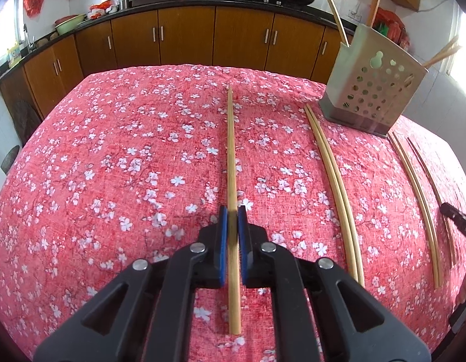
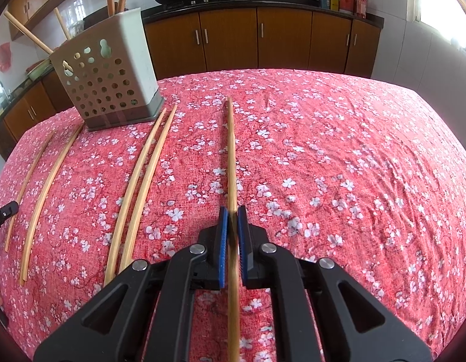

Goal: Organize utensils
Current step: 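Lift both held chopsticks and carry them above the perforated holder, then open both tools to drop the chopsticks into the holder, then lower the right tool onto a chopstick while the left tool grasps another chopstick, then hold both grasped chopsticks closed against the cloth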

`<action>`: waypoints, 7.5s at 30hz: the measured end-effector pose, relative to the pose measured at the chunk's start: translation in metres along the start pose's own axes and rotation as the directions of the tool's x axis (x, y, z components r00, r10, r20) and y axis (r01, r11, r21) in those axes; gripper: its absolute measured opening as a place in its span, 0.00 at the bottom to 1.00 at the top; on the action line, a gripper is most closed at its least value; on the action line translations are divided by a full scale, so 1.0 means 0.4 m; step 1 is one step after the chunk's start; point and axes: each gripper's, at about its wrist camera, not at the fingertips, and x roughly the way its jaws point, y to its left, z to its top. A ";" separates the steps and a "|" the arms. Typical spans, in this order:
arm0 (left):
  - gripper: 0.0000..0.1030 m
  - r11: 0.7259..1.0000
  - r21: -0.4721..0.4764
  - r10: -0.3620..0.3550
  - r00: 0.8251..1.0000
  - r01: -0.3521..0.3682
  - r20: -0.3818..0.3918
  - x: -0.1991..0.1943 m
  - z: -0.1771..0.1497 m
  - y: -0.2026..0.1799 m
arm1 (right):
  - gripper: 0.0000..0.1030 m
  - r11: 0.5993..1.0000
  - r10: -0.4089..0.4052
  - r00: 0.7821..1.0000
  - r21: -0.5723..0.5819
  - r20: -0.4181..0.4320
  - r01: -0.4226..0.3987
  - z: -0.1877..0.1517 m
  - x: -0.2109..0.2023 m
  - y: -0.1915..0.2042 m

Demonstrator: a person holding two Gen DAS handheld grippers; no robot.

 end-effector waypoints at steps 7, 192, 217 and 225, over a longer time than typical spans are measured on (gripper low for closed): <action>0.08 1.000 0.016 -0.017 0.994 0.016 0.106 -0.091 0.029 0.002 | 0.07 1.000 0.017 0.992 0.022 0.125 -0.020 0.031 -0.102 -0.019; 0.11 0.998 -0.054 -0.034 0.999 0.034 0.006 0.037 0.025 0.007 | 0.08 1.000 0.007 1.000 0.008 -0.008 -0.007 0.027 0.034 0.004; 0.11 0.993 -0.093 -0.074 0.997 0.075 0.012 0.029 0.021 0.019 | 0.09 1.000 0.010 1.000 0.019 -0.008 -0.010 0.029 0.036 0.001; 0.11 0.993 -0.094 -0.075 0.997 0.075 0.011 0.028 0.022 0.019 | 0.09 1.000 0.010 1.000 0.019 -0.008 -0.010 0.029 0.036 0.001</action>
